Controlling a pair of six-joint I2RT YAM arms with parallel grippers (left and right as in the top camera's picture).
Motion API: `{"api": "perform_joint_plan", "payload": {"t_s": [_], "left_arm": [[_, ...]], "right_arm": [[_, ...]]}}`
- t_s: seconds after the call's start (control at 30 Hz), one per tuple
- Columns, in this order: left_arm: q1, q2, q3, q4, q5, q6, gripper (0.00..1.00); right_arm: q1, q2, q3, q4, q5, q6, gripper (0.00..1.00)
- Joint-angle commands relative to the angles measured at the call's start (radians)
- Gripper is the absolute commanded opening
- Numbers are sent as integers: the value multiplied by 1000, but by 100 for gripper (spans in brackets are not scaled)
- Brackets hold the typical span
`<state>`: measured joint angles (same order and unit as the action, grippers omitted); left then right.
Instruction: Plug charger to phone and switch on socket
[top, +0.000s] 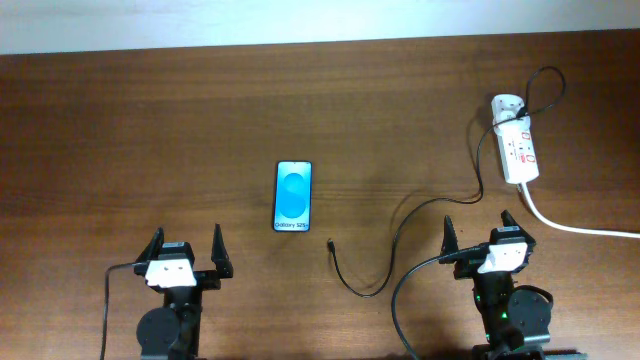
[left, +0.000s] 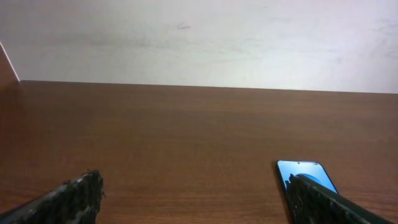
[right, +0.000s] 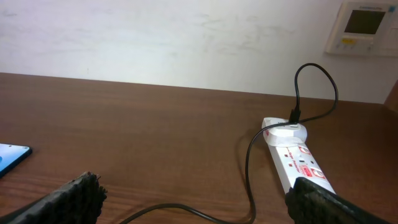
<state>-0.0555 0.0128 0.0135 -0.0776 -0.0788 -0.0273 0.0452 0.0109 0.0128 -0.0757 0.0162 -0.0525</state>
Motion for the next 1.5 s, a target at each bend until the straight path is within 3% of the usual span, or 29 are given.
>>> {"api": "perform_joint_plan", "payload": {"t_s": [0.0, 0.53, 0.63, 0.73, 0.8, 0.9, 0.97, 1.07, 1.13, 1.2, 1.27, 1.37, 1.47], "left_arm": [[6, -6, -4, 1, -4, -10, 99], [6, -6, -4, 49, -41, 0, 99], [6, -6, -4, 197, 32, 1, 99], [6, -5, 11, 472, 91, 0, 99], [6, 14, 78, 492, 91, 0, 99], [6, 158, 349, 270, 104, 17, 99], [6, 307, 552, 90, 179, 114, 99], [6, 589, 896, -252, 208, 135, 99], [6, 777, 1111, -439, 306, 134, 99], [6, 942, 1262, -538, 485, 134, 99], [6, 1058, 1336, -550, 562, 120, 99], [-5, 1215, 1455, -651, 545, 38, 99], [-52, 1410, 1680, -952, 346, 35, 99]], "right_arm": [[-7, -7, -7, -6, -5, 0, 98], [-7, -7, -7, -6, -5, 0, 98], [-7, -7, -7, -6, -5, 0, 98], [-7, -7, -7, -6, -5, 0, 98], [-7, -7, -7, -6, -5, 0, 98], [-7, -7, -7, -6, -5, 0, 98], [-7, -7, -7, -6, -5, 0, 99], [-7, -7, -7, -6, -5, 0, 98], [-7, -7, -7, -6, -5, 0, 98], [-7, -7, -7, -6, -5, 0, 98], [-7, -7, -7, -6, -5, 0, 98], [-7, -7, -7, -6, -5, 0, 98], [-7, -7, -7, -6, -5, 0, 99]]}}
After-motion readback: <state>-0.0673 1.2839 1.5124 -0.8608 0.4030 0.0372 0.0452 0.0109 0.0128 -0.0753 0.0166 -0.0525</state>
